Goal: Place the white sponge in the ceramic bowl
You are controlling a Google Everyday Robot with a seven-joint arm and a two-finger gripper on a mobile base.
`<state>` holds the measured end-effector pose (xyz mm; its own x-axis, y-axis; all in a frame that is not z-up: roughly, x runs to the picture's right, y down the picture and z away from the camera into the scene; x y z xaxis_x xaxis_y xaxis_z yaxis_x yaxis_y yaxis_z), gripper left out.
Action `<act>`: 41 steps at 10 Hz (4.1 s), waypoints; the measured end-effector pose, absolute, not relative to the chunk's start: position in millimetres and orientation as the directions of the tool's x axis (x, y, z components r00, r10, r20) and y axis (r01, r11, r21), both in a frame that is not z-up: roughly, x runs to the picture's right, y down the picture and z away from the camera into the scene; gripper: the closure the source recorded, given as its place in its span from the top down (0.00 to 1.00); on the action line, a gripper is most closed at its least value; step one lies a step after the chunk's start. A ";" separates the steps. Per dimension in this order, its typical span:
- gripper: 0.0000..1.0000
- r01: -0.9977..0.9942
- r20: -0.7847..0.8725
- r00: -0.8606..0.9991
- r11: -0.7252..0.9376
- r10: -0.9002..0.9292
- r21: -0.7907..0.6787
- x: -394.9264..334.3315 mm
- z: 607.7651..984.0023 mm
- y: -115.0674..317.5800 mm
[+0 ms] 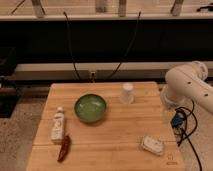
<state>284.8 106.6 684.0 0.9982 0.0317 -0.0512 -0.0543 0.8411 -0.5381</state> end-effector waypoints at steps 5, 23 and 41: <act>0.80 -0.054 -0.051 0.998 0.841 0.032 -0.538 284.8 683.9 106.5; 0.80 0.056 -0.015 0.997 0.814 -0.079 -0.578 264.9 703.0 177.2; 0.80 0.227 0.095 0.972 0.755 -0.215 -0.615 264.7 756.6 282.3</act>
<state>264.7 282.3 756.6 0.9721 -0.2146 0.0947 0.2266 0.7549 -0.6155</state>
